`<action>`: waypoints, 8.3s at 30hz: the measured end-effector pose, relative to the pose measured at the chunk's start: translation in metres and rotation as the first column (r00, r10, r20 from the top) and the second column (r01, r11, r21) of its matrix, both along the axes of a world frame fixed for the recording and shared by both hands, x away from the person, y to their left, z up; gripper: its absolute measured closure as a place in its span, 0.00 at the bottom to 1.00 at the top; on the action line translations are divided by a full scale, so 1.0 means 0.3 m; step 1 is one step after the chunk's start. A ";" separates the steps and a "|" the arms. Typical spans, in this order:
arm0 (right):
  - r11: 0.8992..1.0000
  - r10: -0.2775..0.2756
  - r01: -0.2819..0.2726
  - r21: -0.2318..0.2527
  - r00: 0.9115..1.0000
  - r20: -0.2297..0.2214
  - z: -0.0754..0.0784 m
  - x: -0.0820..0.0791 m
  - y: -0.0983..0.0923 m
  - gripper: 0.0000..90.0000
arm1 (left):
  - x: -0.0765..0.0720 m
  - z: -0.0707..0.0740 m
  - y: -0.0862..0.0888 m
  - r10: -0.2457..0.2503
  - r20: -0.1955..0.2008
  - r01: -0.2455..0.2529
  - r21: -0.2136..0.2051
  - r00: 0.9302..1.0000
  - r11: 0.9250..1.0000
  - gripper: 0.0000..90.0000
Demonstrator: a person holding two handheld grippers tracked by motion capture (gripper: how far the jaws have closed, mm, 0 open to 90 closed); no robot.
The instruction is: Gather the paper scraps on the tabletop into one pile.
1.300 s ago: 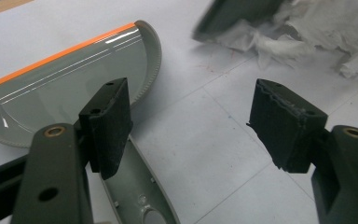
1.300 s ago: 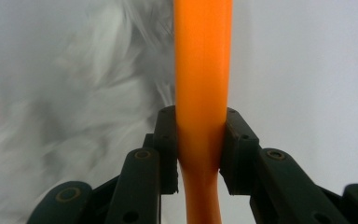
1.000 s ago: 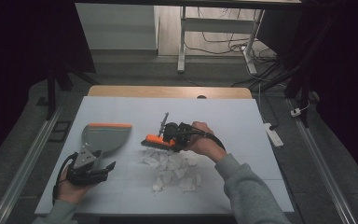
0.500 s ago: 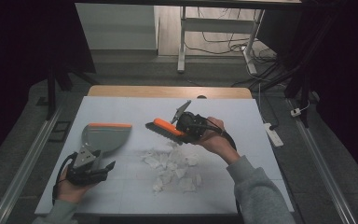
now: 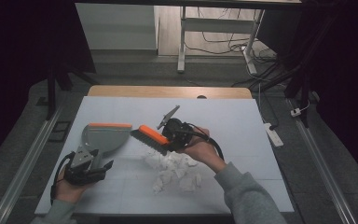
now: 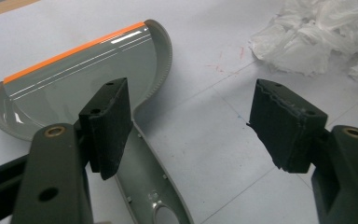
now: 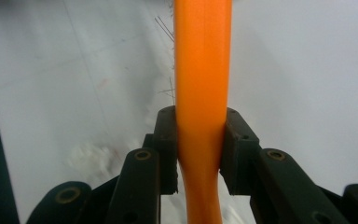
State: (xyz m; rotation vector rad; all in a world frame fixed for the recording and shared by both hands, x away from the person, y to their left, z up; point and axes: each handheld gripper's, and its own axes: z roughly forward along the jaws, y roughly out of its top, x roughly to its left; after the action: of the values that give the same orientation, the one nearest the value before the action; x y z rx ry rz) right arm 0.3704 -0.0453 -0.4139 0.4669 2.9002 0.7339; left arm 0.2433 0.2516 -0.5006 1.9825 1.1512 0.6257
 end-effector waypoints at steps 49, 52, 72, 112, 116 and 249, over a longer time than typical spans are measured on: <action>0.999 0.035 -0.038 -0.011 0.979 -0.202 -0.043 -0.185 -0.063 0.78 | 0.004 -0.006 0.019 0.017 -0.011 -0.017 0.006 1.000 1.000 0.34; 0.989 0.117 -0.135 -0.066 0.967 -0.228 -0.083 -0.235 -0.023 0.78 | 0.006 -0.008 0.020 0.018 -0.014 -0.018 0.006 1.000 1.000 0.34; 0.998 -0.047 0.039 -0.049 0.985 -0.168 -0.037 -0.075 -0.163 0.78 | 0.009 -0.014 0.016 0.015 -0.020 -0.015 0.011 1.000 1.000 0.34; 0.989 -0.017 0.039 -0.141 0.988 0.152 0.081 0.068 -0.234 0.79 | 0.009 -0.015 0.008 0.008 -0.017 -0.008 0.019 1.000 1.000 0.34; 0.996 0.005 0.005 -0.085 0.994 0.112 0.111 0.018 -0.312 0.79 | 0.011 -0.016 0.010 0.008 -0.019 -0.007 0.019 1.000 1.000 0.34; 0.852 -0.485 0.435 0.292 0.865 0.126 -0.183 -0.197 -0.882 0.78 | 0.004 -0.012 -0.041 -0.026 -0.024 0.026 0.025 0.999 0.999 0.33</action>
State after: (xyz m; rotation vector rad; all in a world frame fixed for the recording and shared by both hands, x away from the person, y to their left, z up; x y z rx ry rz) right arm 0.3115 -0.3098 -0.4689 1.0162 2.3707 1.0010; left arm 0.2446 0.2395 -0.5042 2.0286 1.1353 0.6074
